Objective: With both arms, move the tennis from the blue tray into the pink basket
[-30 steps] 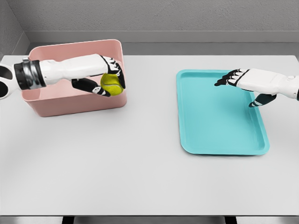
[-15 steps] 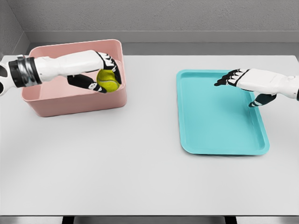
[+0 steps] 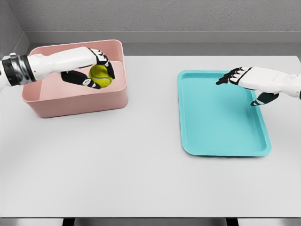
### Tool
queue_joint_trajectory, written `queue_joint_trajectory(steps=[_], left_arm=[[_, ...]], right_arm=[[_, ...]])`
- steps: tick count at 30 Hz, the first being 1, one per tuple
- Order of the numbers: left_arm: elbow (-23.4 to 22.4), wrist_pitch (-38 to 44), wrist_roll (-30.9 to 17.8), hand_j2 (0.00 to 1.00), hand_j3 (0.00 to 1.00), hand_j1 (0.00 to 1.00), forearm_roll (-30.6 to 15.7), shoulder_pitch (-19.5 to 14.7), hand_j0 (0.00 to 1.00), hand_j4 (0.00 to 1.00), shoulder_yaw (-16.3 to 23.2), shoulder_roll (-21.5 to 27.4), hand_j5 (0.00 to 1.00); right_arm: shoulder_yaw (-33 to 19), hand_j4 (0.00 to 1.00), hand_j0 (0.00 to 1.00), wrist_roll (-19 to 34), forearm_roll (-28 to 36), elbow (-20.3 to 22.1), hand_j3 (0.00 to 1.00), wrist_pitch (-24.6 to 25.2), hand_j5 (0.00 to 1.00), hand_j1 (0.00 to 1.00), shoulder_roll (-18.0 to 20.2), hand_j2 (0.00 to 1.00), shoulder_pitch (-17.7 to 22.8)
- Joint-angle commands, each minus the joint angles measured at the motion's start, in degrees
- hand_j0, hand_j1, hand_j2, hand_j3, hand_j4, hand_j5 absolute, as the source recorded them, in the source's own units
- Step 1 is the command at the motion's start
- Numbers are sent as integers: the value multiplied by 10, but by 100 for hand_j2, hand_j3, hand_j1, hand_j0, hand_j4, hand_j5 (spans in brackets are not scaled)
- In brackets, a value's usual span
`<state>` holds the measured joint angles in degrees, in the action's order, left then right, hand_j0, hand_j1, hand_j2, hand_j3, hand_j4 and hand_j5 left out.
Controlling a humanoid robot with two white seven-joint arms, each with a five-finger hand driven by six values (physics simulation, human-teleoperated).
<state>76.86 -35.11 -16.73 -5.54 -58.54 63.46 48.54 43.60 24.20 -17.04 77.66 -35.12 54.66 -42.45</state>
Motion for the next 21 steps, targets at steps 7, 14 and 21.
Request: queue_joint_trajectory(steps=[7,14,21], left_arm=[[-10,1,0,52,52,52,-5,1,52,52,-11,2,52],[-31,1,0,52,52,52,-4,0,52,52,-12,2,52],[-50,1,0,52,52,52,-4,0,52,52,-14,1,52]], right_arm=[[0,100,100,0,3,-1,100,1,100,100,0,100,1],[0,100,100,0,3,-6,100,1,100,100,0,100,-1],[0,100,100,0,3,-6,100,1,100,100,0,100,-1]])
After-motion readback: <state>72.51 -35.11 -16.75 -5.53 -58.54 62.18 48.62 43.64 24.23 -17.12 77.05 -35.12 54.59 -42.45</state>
